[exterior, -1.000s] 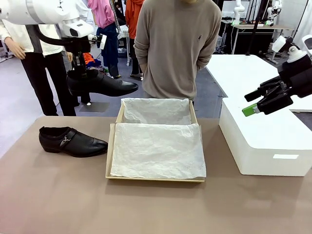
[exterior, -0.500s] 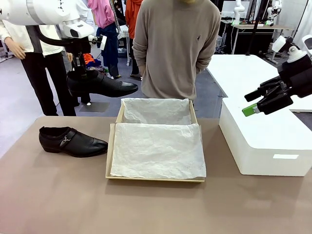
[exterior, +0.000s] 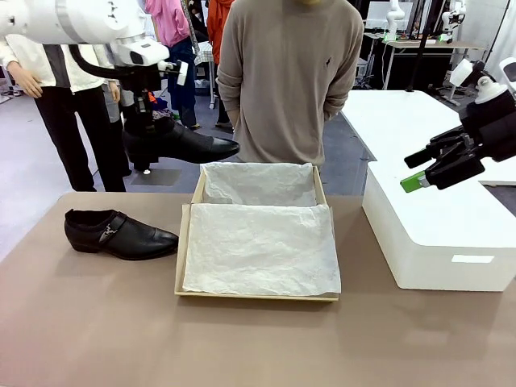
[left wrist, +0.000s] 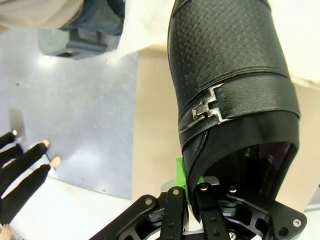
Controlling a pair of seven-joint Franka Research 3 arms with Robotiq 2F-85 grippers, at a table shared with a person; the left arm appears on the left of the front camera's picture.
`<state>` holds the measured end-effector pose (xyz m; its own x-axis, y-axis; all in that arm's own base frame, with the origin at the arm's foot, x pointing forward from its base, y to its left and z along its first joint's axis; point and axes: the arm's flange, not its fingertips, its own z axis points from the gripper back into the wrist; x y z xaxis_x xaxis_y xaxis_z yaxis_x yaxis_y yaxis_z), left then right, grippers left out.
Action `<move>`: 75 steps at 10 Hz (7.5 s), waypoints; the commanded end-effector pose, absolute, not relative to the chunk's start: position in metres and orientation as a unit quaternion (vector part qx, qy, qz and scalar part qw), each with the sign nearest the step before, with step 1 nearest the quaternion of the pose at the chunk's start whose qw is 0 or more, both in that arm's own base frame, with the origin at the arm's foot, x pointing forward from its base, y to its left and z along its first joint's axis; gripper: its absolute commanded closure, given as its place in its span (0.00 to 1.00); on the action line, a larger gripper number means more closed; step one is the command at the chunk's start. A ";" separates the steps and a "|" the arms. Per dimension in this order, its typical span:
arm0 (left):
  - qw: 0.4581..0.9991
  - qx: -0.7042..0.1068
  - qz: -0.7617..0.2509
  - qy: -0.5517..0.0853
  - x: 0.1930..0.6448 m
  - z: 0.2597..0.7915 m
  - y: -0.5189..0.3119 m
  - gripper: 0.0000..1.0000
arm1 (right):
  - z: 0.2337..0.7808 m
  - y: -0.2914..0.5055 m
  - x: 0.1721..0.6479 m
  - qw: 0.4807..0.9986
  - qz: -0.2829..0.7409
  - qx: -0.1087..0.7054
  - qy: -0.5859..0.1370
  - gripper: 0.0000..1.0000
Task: Pack the shoes into the box.
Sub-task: Place one shoe of the Shoes into the Shoes Box, then place the other shoe of the Shoes into the Shoes Box.
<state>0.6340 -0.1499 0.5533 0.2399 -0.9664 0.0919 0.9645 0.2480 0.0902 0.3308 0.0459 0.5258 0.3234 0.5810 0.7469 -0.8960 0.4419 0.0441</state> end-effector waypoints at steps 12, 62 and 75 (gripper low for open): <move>0.767 -0.012 -0.640 -0.053 0.665 0.501 -0.307 1.00 | 0.525 0.045 0.334 0.766 0.482 0.242 -0.348 0.00; 0.757 -0.001 -0.651 -0.053 0.666 0.505 -0.306 0.00 | 0.525 0.045 0.334 0.766 0.482 0.242 -0.348 0.00; 0.667 0.027 -0.738 -0.097 0.525 0.574 -0.120 0.00 | 0.525 0.045 0.334 0.766 0.482 0.242 -0.348 0.00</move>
<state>0.5348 -0.1323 0.5835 -0.0524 -0.9961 0.0704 0.9809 -0.0381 0.1906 0.3309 0.0462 0.5259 0.3230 0.5829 0.7456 -0.8961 0.4419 0.0427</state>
